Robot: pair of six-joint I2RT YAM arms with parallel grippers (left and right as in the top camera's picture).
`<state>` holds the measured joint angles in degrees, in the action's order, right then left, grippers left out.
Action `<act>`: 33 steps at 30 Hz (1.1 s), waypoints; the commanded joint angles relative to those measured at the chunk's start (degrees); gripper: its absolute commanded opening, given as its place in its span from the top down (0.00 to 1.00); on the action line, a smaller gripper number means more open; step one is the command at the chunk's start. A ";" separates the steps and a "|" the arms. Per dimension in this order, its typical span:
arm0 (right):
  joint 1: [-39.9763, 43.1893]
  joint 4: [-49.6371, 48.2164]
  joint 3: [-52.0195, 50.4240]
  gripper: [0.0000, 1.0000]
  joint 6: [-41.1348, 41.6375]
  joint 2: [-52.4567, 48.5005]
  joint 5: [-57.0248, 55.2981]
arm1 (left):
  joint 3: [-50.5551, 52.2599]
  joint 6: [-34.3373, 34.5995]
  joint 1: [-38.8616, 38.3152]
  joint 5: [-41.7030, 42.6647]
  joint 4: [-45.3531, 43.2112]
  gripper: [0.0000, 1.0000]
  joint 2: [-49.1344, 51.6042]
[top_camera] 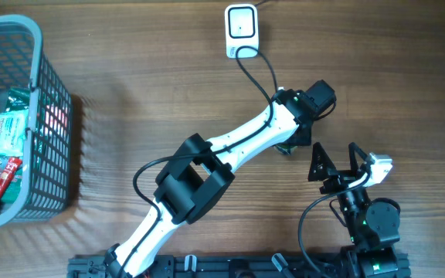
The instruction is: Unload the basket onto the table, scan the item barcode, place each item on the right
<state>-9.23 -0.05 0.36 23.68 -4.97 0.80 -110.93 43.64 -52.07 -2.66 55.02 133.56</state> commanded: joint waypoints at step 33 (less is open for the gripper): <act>-0.24 -0.28 -0.07 0.00 -1.03 -0.09 -0.76 | 0.57 -14.60 -3.45 -0.13 1.88 0.25 -3.48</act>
<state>-9.23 -0.05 0.36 23.68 -4.97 0.80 -110.83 18.87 -55.96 -3.07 56.12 132.29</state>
